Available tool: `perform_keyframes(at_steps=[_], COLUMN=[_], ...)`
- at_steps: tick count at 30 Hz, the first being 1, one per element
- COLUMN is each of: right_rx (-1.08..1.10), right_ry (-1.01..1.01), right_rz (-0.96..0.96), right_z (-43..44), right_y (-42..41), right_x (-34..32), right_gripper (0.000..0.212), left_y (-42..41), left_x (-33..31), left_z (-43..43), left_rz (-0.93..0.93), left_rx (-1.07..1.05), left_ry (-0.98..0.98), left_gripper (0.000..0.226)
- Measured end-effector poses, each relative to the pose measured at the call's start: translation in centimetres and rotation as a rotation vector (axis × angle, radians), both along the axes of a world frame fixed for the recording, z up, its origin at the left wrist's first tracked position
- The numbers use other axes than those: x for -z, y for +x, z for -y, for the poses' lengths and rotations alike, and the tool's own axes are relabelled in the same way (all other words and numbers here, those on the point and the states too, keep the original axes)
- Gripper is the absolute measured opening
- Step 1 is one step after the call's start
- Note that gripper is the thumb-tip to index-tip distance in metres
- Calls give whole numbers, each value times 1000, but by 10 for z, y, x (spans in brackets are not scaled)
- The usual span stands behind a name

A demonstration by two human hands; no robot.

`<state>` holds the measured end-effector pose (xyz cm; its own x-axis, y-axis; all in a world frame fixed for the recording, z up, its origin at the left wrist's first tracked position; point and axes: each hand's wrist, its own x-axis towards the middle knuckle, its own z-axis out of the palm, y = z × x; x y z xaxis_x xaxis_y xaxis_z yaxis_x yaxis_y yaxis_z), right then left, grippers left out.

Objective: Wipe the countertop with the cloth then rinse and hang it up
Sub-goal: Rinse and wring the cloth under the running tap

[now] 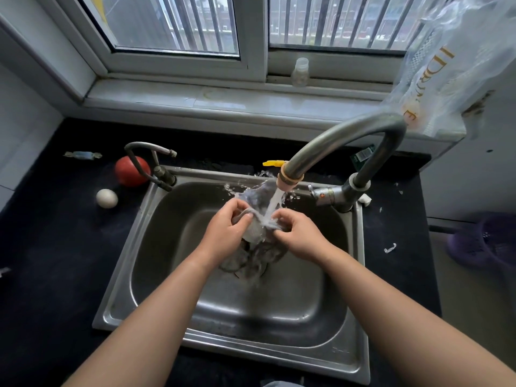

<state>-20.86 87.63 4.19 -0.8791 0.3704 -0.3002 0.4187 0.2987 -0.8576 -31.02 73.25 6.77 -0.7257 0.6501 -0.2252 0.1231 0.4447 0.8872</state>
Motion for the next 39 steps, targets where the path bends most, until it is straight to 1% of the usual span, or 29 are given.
perform_keyframes(at_steps=[2,4,6,7,8,9,10,11,12,13,16,17,18,20,23,24,26,28,29,30,31,32,34,35,36,37,39], right_rx=[11,49,13,-30,-73,-96,-97,-72,-32,12,68,72,79,130,326,412,542,515,458,391,312,218,35,-28,-54,-42,37], right_ry=[29,-13,-85,-119,-142,-152,-153,-161,-188,-228,-400,-458,-504,-586,-662,-634,-487,-315,-231,-149,-79,-50,-64,-93,-129,-157,-153], right_rz=[-40,-75,-65,-51,-40,-35,-31,-35,-53,-81,-178,-198,-213,-254,-287,-267,-143,51,148,224,265,252,176,142,109,85,70], right_z=[-2,-6,-8,-7,-5,-3,0,2,4,6,10,11,11,7,-7,-12,-20,-20,-16,-13,-9,-5,5,9,12,14,17], right_y=[-4,-8,-9,-9,-8,-6,-5,-4,-2,0,6,8,10,13,22,27,40,51,54,56,55,53,43,36,29,23,13], right_x=[-2,-3,-5,-6,-7,-6,-5,-5,-6,-7,-14,-17,-20,-25,-22,-16,3,24,31,37,40,40,34,29,27,25,23], right_gripper=[21,21,35,44,47,41,28,19,15,13,12,13,14,15,18,17,14,10,5,5,20,40,76,85,87,78,48], left_y=[5,9,10,11,11,12,13,13,12,11,12,16,21,33,36,33,30,27,27,26,25,24,22,22,23,23,23], left_x=[0,-2,-4,-5,-5,-4,-3,-1,1,4,18,24,31,42,49,49,49,43,40,36,33,30,24,22,20,18,17], left_z=[-6,-13,-15,-15,-14,-14,-13,-12,-11,-9,-1,0,0,-2,-3,-2,1,0,-2,-3,-4,-5,-6,-7,-7,-8,-8], left_rz=[37,76,118,130,132,122,107,99,110,139,246,252,230,161,82,79,73,86,109,134,153,167,181,185,197,217,270], left_rx=[-49,-132,-175,-151,-102,-46,-7,7,2,-5,74,109,122,99,23,-2,-59,-104,-123,-138,-143,-132,-64,-29,-10,-14,-79], left_ry=[37,91,134,144,148,146,138,131,129,126,66,24,-17,-69,-125,-136,-134,-110,-89,-65,-45,-30,-7,2,13,27,66], left_gripper=[6,9,11,11,12,14,15,17,19,24,58,65,67,56,26,21,25,29,30,31,32,34,36,37,38,39,40])
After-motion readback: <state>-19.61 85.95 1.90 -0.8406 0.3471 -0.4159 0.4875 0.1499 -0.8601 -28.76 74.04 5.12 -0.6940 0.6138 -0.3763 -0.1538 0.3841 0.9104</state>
